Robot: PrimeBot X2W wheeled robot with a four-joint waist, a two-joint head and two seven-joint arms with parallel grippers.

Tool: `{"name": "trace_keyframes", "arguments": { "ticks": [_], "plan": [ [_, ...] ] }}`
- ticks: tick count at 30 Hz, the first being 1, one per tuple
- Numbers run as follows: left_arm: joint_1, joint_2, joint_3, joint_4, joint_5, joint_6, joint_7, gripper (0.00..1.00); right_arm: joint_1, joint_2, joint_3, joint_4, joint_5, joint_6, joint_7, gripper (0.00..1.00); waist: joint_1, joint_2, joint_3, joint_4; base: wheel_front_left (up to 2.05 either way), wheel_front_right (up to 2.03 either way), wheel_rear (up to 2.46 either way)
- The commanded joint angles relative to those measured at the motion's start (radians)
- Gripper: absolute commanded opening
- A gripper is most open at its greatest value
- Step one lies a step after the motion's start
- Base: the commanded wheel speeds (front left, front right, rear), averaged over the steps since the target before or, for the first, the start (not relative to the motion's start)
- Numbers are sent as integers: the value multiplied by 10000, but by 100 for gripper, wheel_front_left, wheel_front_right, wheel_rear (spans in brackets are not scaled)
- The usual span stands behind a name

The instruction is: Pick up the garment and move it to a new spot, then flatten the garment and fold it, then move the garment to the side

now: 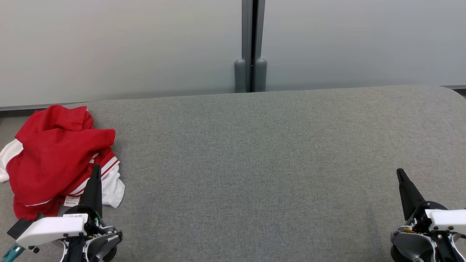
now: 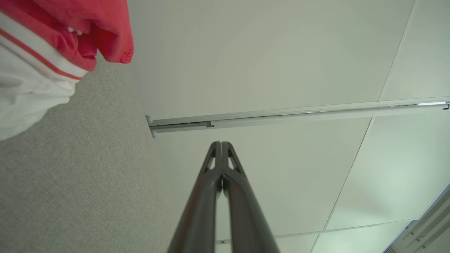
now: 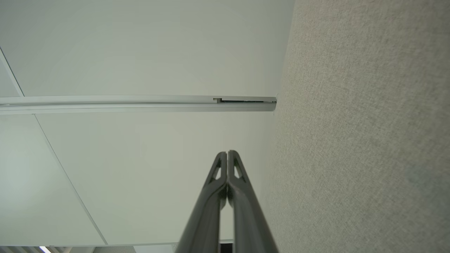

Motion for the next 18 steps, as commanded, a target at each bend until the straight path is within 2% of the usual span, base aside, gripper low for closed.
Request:
{"name": "trace_keyframes", "arguments": {
  "ticks": [1, 18],
  "plan": [
    [-137, 59, 41, -5, 16, -39, 16, 0, -46, -66, -2, 20, 5, 6, 15, 0, 0, 0, 0, 0, 0, 0, 0],
    [-137, 59, 41, -6, 16, -39, 16, 0, -46, -66, -2, 20, 5, 6, 15, 0, 0, 0, 0, 0, 0, 0, 0]
  ]
}}
